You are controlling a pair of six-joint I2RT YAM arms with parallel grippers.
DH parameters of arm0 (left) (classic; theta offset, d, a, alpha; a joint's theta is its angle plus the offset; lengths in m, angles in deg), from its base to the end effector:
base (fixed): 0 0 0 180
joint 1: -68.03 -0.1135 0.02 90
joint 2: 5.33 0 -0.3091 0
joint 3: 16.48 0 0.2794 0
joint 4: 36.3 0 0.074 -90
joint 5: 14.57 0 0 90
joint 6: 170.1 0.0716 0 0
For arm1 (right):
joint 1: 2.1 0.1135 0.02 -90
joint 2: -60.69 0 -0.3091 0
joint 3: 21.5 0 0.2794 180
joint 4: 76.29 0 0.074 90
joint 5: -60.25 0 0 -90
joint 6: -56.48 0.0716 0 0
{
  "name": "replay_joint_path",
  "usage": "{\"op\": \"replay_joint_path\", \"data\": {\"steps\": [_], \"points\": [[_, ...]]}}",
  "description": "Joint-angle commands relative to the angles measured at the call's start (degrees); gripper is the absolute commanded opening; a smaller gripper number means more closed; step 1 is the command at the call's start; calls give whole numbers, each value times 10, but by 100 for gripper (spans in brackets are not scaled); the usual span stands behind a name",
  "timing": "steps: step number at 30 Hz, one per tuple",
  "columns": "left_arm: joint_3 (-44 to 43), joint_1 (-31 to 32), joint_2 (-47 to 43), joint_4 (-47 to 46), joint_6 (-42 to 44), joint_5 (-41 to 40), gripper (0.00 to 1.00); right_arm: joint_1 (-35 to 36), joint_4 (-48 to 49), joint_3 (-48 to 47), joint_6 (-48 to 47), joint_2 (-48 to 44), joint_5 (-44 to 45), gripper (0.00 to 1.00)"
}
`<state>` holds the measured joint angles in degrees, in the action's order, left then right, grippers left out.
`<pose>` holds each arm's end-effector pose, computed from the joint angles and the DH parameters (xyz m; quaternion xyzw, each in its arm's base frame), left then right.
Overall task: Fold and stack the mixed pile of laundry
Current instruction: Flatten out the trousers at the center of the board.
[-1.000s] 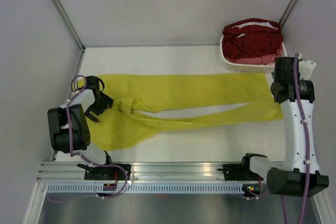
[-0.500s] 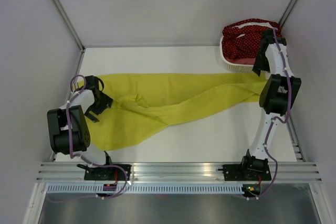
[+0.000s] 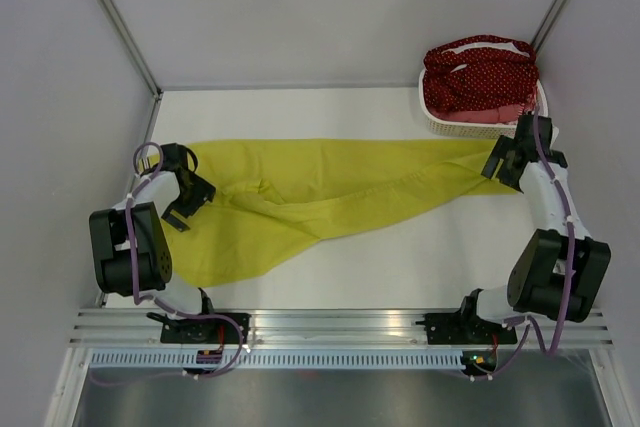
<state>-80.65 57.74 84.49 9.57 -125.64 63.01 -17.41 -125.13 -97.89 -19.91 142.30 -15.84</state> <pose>0.3087 0.0717 0.1652 -0.4747 0.8589 0.0534 0.1845 0.3208 -0.1057 0.2777 0.2720 0.9050 -0.1197 0.3045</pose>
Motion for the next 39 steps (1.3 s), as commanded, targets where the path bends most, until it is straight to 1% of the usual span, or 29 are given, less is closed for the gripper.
{"op": "replay_joint_path", "data": {"steps": [1, 3, 5, 6, 7, 9, 10, 12, 15, 16, 17, 22, 25, 26, 27, 28, 29, 30, 32, 33, 35, 36, 38, 39], "points": [[3, -3, 0, -36, 16, 37, 100, 4, 41, 50, -25, 20, 59, 98], [3, -3, 8, -40, 17, 52, 100, 12, 49, 63, -51, 30, 101, 98], [5, -3, 11, -42, 19, 54, 100, 66, 102, 78, -122, 41, 139, 98], [7, -3, 10, -43, 19, 53, 100, 91, 116, 79, -131, 48, 150, 98], [10, -3, 7, -44, 19, 52, 100, 145, 151, 76, -164, 64, 194, 98], [11, -3, 3, -44, 19, 48, 100, 194, 184, 59, -185, 86, 223, 98], [13, -3, -3, -45, 20, 44, 100, 223, 209, 50, -198, 112, 271, 98], [18, -4, -10, -46, 21, 39, 100, 240, 237, 32, -207, 139, 316, 98], [18, -2, -16, -44, 25, 34, 100, 245, 286, 7, -227, 195, 358, 98], [18, -3, -18, -44, 25, 35, 100, 245, 293, 3, -235, 205, 364, 97], [18, -3, -18, -45, 26, 34, 100, 245, 303, -2, -255, 213, 398, 97], [19, -4, -19, -43, 27, 28, 100, 243, 360, -9, -330, 241, 447, 91], [21, -3, -20, -42, 26, 18, 100, 234, 399, -10, -363, 242, 458, 53], [21, -3, -22, -42, 26, 15, 100, 229, 402, -12, -372, 240, 457, 31], [20, -3, -21, -40, 26, 14, 100, 217, 398, -16, -385, 237, 444, 22], [20, -3, -22, -40, 26, 12, 100, 210, 382, -21, -383, 233, 422, 3], [20, -3, -22, -39, 26, 12, 100, 201, 358, -38, -380, 229, 394, 0], [19, -4, -21, -40, 25, 12, 100, 184, 307, -44, -374, 212, 340, 0], [20, -3, -21, -39, 25, 12, 100, 167, 271, -50, -353, 188, 302, 0], [20, -4, -21, -40, 25, 12, 100, 158, 230, -52, -343, 158, 289, 0], [20, -3, -22, -39, 26, 10, 100, 158, 151, -69, -274, 130, 295, 0], [21, -4, -24, -39, 23, 11, 100, 158, 46, -102, -231, 101, 311, 0], [18, -3, -24, -38, 23, 7, 100, 158, -54, -138, -137, 67, 315, 0], [18, -3, -23, -39, 23, 5, 100, 158, -117, -141, -116, 26, 324, 0]]}}
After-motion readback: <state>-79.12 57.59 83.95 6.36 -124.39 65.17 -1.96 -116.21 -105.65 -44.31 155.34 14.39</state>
